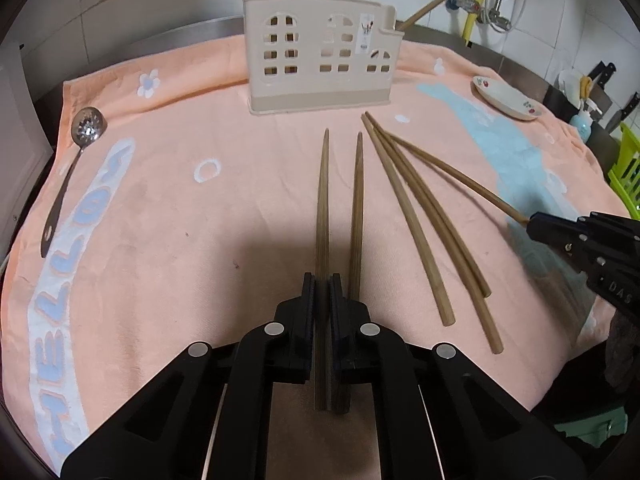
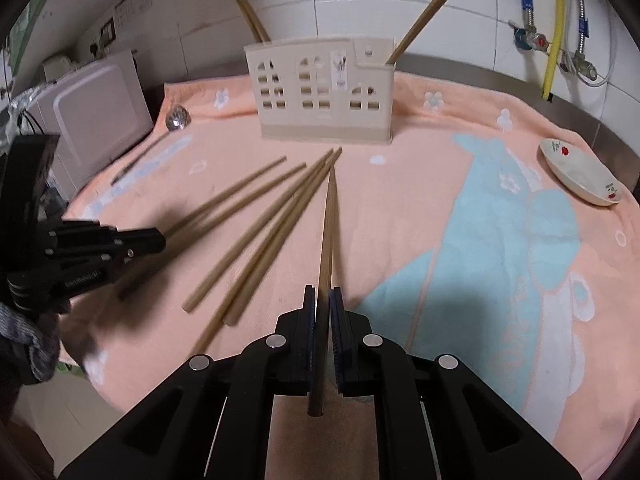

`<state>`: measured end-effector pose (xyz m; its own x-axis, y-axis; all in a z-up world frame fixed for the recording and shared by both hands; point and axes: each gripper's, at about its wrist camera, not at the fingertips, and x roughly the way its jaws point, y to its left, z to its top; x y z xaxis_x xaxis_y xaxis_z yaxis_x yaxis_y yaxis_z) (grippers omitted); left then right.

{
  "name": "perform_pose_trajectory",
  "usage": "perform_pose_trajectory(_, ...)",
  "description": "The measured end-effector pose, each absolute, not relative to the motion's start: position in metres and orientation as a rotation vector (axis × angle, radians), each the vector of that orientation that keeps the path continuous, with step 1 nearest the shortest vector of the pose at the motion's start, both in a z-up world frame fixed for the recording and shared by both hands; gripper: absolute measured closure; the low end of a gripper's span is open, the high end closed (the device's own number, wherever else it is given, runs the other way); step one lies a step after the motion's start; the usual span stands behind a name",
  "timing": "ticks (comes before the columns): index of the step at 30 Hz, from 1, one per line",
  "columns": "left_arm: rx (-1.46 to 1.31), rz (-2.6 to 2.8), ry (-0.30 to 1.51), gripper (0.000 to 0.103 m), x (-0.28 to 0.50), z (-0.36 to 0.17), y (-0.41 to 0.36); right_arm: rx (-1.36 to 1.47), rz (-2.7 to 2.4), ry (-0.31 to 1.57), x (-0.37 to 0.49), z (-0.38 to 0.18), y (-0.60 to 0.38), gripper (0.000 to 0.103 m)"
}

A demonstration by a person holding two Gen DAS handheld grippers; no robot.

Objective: Organize utensils
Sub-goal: 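Lift both held chopsticks and carry them toward the white holder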

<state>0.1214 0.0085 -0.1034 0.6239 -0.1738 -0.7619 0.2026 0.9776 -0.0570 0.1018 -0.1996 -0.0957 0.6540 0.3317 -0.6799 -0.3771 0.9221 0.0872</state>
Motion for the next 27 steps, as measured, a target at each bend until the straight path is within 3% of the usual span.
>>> perform_pose_trajectory(27, 0.007, -0.276, 0.610, 0.098, 0.140, 0.001, 0.005, -0.049, 0.496, 0.534, 0.156, 0.037, -0.197, 0.096)
